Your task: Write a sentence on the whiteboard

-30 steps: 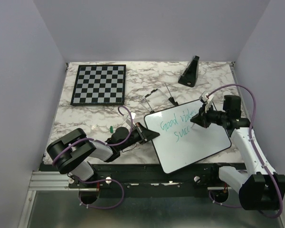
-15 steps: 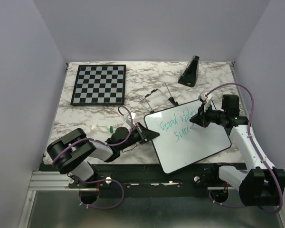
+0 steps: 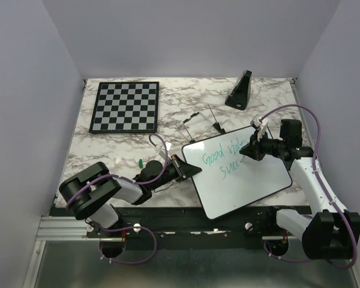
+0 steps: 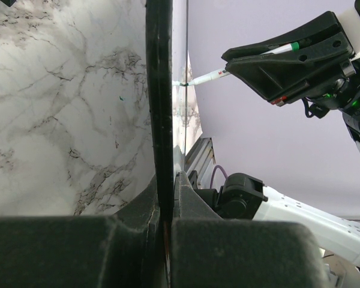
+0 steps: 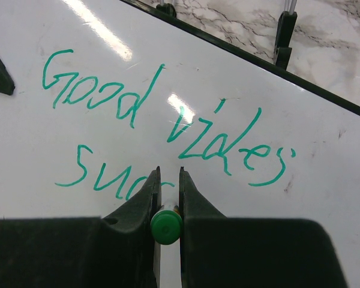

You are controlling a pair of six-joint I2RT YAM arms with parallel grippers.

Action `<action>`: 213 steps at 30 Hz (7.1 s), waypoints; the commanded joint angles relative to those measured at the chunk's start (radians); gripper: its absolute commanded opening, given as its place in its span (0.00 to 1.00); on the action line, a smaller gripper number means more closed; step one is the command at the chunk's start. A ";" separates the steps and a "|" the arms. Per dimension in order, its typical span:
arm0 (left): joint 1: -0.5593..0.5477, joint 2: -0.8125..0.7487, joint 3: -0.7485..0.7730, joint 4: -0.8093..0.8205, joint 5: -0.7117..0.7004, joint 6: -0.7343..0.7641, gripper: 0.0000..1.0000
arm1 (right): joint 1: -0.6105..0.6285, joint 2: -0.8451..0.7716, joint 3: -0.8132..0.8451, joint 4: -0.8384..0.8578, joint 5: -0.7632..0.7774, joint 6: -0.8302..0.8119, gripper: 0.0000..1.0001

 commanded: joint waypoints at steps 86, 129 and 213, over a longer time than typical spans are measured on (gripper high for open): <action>-0.006 -0.033 0.016 0.058 -0.054 0.070 0.00 | -0.053 -0.016 0.009 0.100 0.145 0.065 0.01; -0.006 -0.016 0.010 0.085 -0.052 0.064 0.00 | -0.053 -0.017 0.012 -0.120 0.038 -0.080 0.01; -0.009 -0.027 0.004 0.090 -0.052 0.067 0.00 | -0.133 -0.088 0.084 -0.153 -0.141 -0.015 0.01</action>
